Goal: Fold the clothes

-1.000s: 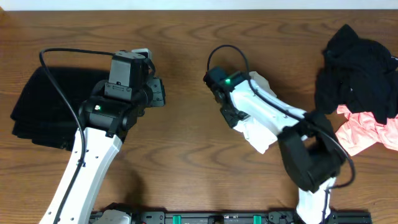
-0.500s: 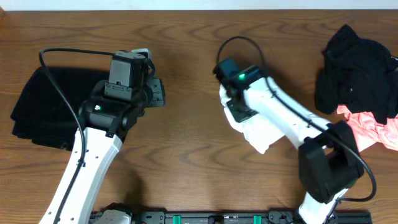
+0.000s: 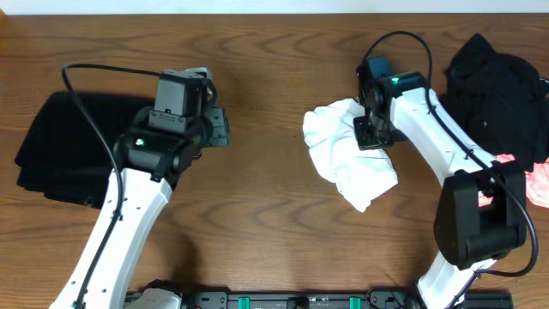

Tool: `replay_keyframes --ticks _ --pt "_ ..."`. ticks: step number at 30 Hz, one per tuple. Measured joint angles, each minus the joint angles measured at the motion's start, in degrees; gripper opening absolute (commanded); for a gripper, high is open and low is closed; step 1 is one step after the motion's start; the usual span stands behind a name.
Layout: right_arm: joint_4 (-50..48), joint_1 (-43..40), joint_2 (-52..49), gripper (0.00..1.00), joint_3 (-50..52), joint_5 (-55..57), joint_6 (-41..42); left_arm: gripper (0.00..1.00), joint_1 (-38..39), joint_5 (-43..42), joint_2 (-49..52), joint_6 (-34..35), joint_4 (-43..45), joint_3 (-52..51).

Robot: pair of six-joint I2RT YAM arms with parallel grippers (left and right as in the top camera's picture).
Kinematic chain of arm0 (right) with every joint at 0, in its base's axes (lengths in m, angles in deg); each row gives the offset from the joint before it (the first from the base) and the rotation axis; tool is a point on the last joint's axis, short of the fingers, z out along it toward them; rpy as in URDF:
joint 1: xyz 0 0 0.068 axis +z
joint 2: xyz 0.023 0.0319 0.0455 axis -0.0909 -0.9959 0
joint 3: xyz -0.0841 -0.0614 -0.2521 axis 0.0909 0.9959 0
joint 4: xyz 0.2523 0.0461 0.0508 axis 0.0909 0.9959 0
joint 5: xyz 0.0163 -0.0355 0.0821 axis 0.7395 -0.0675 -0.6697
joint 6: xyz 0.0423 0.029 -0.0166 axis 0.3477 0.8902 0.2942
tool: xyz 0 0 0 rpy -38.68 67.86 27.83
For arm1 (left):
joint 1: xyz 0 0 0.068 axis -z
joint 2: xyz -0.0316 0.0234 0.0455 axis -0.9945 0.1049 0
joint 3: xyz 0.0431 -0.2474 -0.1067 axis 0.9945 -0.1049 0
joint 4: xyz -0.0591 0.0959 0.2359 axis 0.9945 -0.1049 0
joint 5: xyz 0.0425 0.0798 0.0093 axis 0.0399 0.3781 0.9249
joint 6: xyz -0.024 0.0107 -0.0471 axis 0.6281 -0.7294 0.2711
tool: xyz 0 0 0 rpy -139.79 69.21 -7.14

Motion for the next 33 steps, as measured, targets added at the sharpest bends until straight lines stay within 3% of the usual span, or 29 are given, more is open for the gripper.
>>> replay_keyframes --ticks 11,19,26,33 --pt "-21.8 -0.9 0.0 0.01 7.3 -11.3 0.0 0.22 0.0 0.0 0.1 0.0 -0.1 0.0" --pt "-38.5 4.1 -0.1 0.01 9.2 -20.2 0.2 0.23 0.0 0.0 0.1 0.0 -0.2 0.0" --pt "-30.5 3.8 0.1 0.01 7.7 -22.5 -0.5 0.27 0.0 -2.6 0.2 -1.0 0.2 0.0" --pt "-17.7 -4.9 9.9 0.01 5.9 -23.1 -0.9 0.3 3.4 -11.5 3.6 -6.5 4.0 0.0"
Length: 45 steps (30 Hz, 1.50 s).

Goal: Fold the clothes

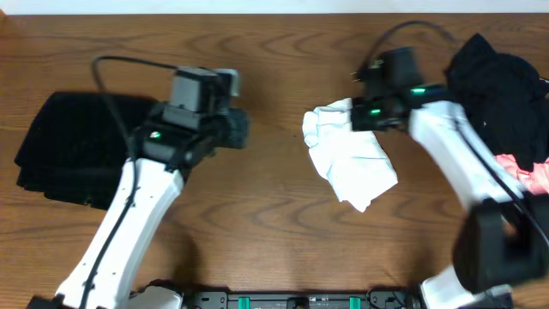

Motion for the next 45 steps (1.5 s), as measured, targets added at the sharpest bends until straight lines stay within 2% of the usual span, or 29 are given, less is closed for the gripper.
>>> replay_keyframes --ticks 4,7,13,17,26,30,32,36,41,45 --pt "9.1 -4.0 6.7 0.01 -1.6 0.0 -0.1 0.3 4.9 -4.0 4.5 -2.9 5.9 0.0" --pt "14.4 -4.7 7.2 0.01 -1.6 0.7 0.8 0.3 8.6 -6.1 8.4 -4.0 11.4 0.0" --pt "14.7 -5.1 5.2 0.01 4.4 1.2 5.5 0.26 14.8 -8.7 16.3 -5.0 21.5 0.0" --pt "11.3 -5.2 5.0 0.01 9.0 -0.7 7.5 0.22 17.9 -9.7 21.8 -6.3 26.6 0.0" --pt "-10.3 -5.2 5.0 0.01 21.9 -4.7 11.4 0.2 18.8 -9.9 34.6 -7.2 38.8 0.0" --pt "-11.8 -5.2 5.0 0.01 26.4 -5.0 12.6 0.19 18.8 -6.7 37.9 -6.9 38.6 0.0" --pt "-10.7 -5.2 5.0 0.01 28.2 -5.0 12.9 0.14 18.8 -3.6 39.1 -6.4 37.0 0.0" --pt "-10.2 -5.2 5.0 0.01 31.1 -5.2 13.3 0.13 18.5 0.3 39.0 -4.7 35.5 0.3" --pt "-9.9 -5.2 5.2 0.01 31.2 -4.5 13.4 0.14 15.3 2.9 36.9 -3.0 32.7 0.3" --pt "-9.6 -5.2 5.3 0.01 31.3 -4.1 13.4 0.15 10.1 5.9 31.4 -1.9 29.9 0.0"
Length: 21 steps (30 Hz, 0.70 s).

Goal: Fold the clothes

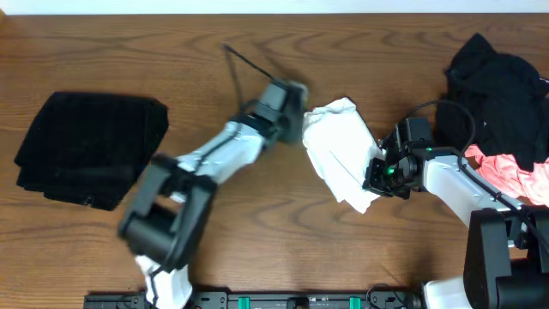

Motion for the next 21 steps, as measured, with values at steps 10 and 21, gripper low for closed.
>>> replay_keyframes --ticks 10,21 --pt "0.9 0.0 4.2 0.01 0.5 0.0 -1.9 0.16 2.4 -4.8 -11.5 1.5 1.5 0.0" --pt "1.0 -4.0 17.8 0.01 0.4 1.7 1.6 0.17 10.1 -6.5 -5.1 2.1 10.7 0.0"
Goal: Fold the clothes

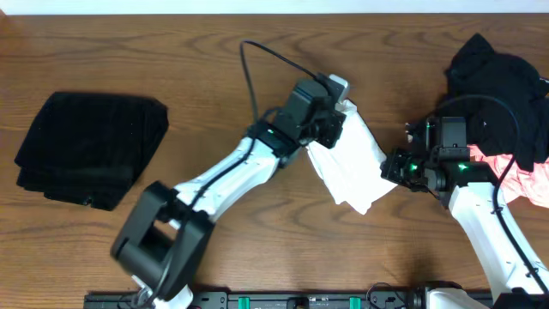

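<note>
A crumpled white garment lies right of the table's middle. My left gripper hangs over its upper left part and hides the cloth there. The overhead view does not show how its fingers stand. At the garment's right edge is my right gripper, low to the table, and its fingers are hidden under the wrist. A folded black garment lies flat at the far left.
A heap of black clothes sits at the back right corner. A pink-red garment lies just in front of it, partly under the right arm. The left arm's cable loops above the table's middle.
My left gripper has moved right, from the white garment's upper left edge to over its top. My right gripper has shifted slightly right, off the lower right edge. The garment lies much the same.
At first my left arm was beside the folded black garment and my right gripper was on the white garment's middle. Then the right gripper was at its top right. Later the left reached its top left and the right its lower right edge, where both remain.
</note>
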Tool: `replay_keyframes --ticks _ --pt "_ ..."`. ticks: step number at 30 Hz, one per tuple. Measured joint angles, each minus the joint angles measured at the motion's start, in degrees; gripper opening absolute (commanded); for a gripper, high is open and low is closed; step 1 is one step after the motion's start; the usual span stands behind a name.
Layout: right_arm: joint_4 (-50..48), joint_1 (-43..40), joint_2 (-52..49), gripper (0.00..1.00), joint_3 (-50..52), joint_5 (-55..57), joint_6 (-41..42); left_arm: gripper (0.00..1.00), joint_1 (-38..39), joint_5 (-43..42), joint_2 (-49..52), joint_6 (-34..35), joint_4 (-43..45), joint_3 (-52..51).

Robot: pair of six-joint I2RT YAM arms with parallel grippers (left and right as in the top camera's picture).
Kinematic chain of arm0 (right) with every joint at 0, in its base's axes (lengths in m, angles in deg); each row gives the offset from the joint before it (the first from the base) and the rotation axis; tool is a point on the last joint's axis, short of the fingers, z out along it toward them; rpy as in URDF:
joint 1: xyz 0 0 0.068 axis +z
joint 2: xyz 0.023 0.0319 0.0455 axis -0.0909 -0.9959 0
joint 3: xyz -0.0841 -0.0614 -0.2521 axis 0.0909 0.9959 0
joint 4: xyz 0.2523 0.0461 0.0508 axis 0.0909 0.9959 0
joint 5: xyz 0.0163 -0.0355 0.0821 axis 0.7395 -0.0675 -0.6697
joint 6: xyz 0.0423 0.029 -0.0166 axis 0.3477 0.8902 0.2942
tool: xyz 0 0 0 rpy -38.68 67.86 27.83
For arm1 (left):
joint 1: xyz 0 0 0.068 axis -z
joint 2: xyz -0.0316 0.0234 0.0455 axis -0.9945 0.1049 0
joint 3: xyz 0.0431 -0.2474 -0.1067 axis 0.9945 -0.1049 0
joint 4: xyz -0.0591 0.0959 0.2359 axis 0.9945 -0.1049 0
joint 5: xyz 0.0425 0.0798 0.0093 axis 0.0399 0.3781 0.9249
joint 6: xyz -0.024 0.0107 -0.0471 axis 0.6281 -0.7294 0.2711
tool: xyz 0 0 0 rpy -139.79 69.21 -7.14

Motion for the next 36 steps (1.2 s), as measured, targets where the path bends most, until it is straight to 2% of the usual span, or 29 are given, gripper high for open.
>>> replay_keyframes --ticks 6,11,19,24,30,31,36 --pt "-2.3 0.0 -3.9 0.01 0.0 0.9 0.5 0.17 0.3 0.1 8.7 0.1 5.8 0.0" --pt "-5.6 0.0 -9.1 0.01 0.0 -3.5 -0.5 0.17 0.2 3.2 14.1 0.1 9.1 0.0" --pt "-3.7 0.0 -16.2 0.01 0.0 -1.6 -2.4 0.17 -0.6 13.0 14.6 0.1 8.6 0.0" --pt "-3.4 0.1 -16.5 0.01 -0.1 -0.1 -4.2 0.17 -5.7 16.4 14.6 0.5 6.8 0.0" --pt "-2.4 0.1 -16.5 0.01 -0.2 0.7 -7.4 0.17 -13.0 13.7 14.2 0.9 5.3 0.0" --pt "-2.3 0.1 -16.5 0.01 -0.2 0.7 -8.0 0.22 -13.2 12.9 13.6 1.0 5.0 0.0" --pt "-2.2 0.0 -15.3 0.01 -0.2 -2.4 -10.8 0.24 -11.3 7.7 5.6 1.6 5.1 0.0"
